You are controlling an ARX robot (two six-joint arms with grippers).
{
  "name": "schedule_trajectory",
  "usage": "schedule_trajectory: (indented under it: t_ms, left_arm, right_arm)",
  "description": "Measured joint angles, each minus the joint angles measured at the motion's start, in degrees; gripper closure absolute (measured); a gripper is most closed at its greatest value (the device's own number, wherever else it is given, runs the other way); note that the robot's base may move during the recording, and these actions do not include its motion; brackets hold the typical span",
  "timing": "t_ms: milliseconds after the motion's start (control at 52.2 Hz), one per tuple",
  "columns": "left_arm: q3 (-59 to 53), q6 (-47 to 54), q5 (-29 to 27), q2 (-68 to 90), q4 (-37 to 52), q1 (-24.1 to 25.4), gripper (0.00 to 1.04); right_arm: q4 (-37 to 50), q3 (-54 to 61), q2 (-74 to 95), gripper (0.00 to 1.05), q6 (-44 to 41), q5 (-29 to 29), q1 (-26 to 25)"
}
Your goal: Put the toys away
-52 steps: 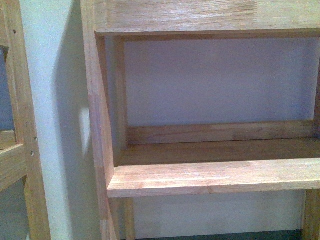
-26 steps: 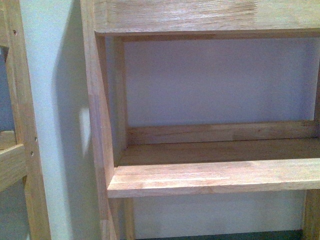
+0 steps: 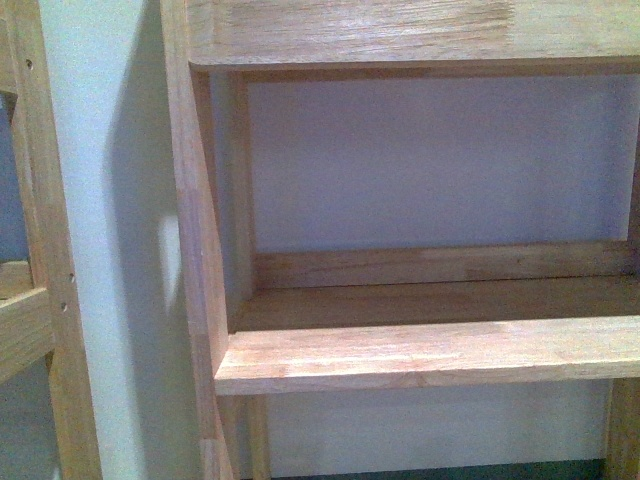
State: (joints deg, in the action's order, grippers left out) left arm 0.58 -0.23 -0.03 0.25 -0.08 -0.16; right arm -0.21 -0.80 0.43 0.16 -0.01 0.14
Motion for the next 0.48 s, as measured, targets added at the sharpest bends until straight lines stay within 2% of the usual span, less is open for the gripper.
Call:
schedule_trajectory:
  t_ms: [479]
  left_arm:
    - [0.00, 0.00, 0.00, 0.00, 0.00, 0.00, 0.06]
  right_arm:
    - [0.00, 0.00, 0.00, 0.06, 0.00, 0.00, 0.00]
